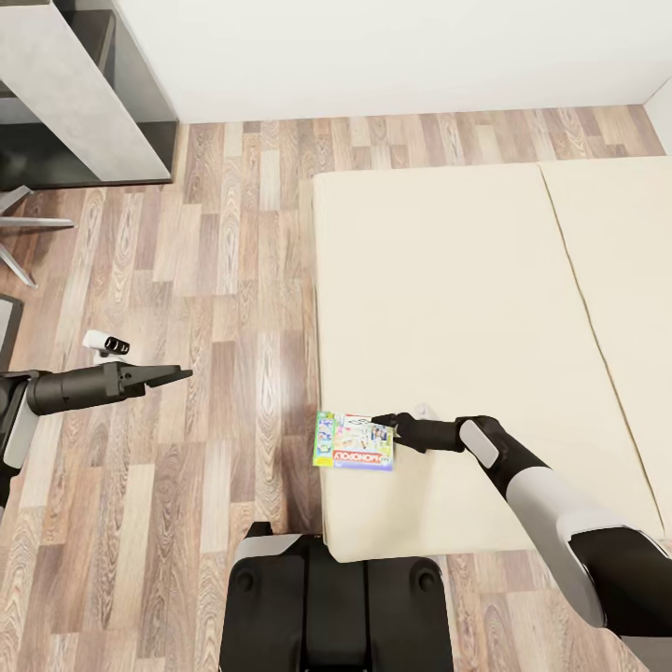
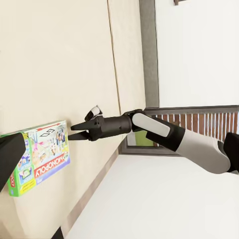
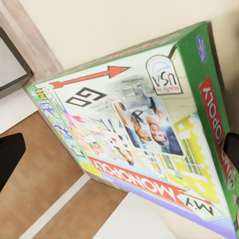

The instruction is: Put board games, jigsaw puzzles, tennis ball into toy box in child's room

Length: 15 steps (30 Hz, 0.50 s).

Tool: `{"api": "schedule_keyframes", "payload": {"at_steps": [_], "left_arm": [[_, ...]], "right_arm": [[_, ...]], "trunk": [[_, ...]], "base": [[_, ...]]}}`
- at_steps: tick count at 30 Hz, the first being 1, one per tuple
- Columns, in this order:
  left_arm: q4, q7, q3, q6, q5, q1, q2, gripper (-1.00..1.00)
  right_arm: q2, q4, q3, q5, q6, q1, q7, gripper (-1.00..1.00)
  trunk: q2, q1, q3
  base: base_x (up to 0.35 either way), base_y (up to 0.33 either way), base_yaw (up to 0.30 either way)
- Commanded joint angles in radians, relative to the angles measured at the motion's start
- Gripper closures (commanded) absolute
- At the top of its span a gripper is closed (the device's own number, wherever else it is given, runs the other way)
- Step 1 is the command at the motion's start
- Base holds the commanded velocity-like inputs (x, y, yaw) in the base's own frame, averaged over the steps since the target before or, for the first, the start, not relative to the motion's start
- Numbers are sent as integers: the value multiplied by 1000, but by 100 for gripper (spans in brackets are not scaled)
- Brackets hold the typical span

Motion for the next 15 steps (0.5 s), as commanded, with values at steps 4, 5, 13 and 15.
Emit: {"api": "schedule_keyframes", "payload": {"at_steps": [4, 5, 13, 15], "left_arm": [[0, -4, 0, 11, -1, 0, 0, -100], [0, -4, 0, 11, -1, 0, 0, -100], [0, -4, -1, 11, -1, 0, 0, -100], [0, -4, -1, 11, -1, 0, 0, -100]], "right_arm": [[-1, 0, 4, -1, 2, 0, 3, -100], [-1, 0, 4, -1, 2, 0, 3, -100], [-1, 0, 4, -1, 2, -2, 3, -100], [-1, 0, 4, -1, 2, -2, 3, -100]], "trunk": [[-2, 1, -1], [-2, 1, -1], [-2, 1, -1], [-2, 1, -1]], "base": [[0, 46, 0], [0, 117, 0], [0, 34, 0], [0, 4, 0]]}}
